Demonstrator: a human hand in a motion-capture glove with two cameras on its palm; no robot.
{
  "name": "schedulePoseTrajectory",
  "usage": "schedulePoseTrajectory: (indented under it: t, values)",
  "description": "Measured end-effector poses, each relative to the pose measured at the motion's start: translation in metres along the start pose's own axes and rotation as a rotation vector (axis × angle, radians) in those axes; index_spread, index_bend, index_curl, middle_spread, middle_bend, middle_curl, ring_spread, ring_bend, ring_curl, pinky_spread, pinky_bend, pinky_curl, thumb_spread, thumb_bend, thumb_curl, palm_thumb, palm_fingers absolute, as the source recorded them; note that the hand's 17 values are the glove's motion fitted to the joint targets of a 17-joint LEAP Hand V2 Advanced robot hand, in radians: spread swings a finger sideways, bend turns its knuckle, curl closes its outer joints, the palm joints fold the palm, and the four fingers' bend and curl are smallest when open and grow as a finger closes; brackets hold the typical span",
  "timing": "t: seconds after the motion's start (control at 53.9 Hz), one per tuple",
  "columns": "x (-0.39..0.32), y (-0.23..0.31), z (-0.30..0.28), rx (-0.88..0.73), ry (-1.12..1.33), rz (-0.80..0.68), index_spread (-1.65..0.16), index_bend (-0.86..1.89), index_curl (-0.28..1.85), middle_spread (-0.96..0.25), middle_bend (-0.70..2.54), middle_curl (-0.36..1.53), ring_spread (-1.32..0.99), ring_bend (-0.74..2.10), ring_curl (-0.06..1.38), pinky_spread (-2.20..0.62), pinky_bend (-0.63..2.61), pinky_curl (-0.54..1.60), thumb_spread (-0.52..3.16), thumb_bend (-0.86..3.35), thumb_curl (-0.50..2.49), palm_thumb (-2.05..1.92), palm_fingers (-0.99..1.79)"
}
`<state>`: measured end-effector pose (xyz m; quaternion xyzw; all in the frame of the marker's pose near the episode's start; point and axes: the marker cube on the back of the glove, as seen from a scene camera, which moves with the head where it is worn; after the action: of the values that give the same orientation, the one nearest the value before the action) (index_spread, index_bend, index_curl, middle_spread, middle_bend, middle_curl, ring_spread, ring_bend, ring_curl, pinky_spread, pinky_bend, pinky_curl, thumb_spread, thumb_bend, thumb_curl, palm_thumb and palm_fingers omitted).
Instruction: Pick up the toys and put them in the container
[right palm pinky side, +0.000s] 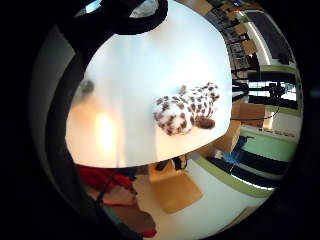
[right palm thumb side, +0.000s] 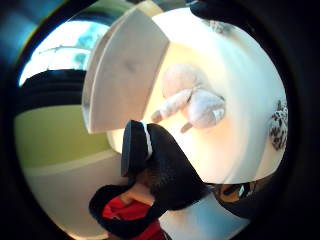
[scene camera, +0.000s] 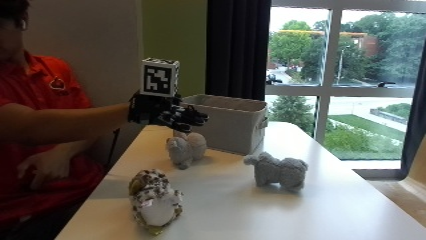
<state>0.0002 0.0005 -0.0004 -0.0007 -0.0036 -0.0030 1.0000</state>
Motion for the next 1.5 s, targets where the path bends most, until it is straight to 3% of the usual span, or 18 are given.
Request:
schedulePoseTrajectory:
  t: [0.167,0.39,0.724,1.244,1.504]
  values:
    - [0.005,-0.002,0.002,-0.001,0.006,0.034,-0.27,0.20,0.11,-0.08,0.16,0.08,-0.08,0.17,0.03,0.01,0.66,0.21,0.85,-0.06,0.03,-0.09,0.00]
    - [0.006,-0.005,0.014,0.003,0.057,0.019,-0.33,0.20,0.20,-0.10,0.17,0.14,-0.11,0.18,0.07,0.02,0.71,0.25,1.08,-0.07,0.07,-0.10,-0.04]
    - [0.029,-0.012,0.032,0.004,0.089,0.044,-0.35,0.19,0.27,-0.10,0.17,0.21,-0.10,0.17,0.12,0.02,0.69,0.28,1.09,-0.08,0.10,-0.11,-0.09]
    - [0.162,0.009,0.055,-0.036,0.140,0.271,-0.37,0.21,0.35,-0.10,0.16,0.25,-0.09,0.15,0.13,0.06,0.49,0.27,1.02,-0.09,0.13,-0.13,-0.11]
    - [0.200,0.024,0.065,-0.058,0.129,0.335,-0.39,0.20,0.36,-0.09,0.14,0.24,-0.07,0.15,0.12,0.11,0.75,0.35,0.99,-0.09,0.15,-0.11,-0.07]
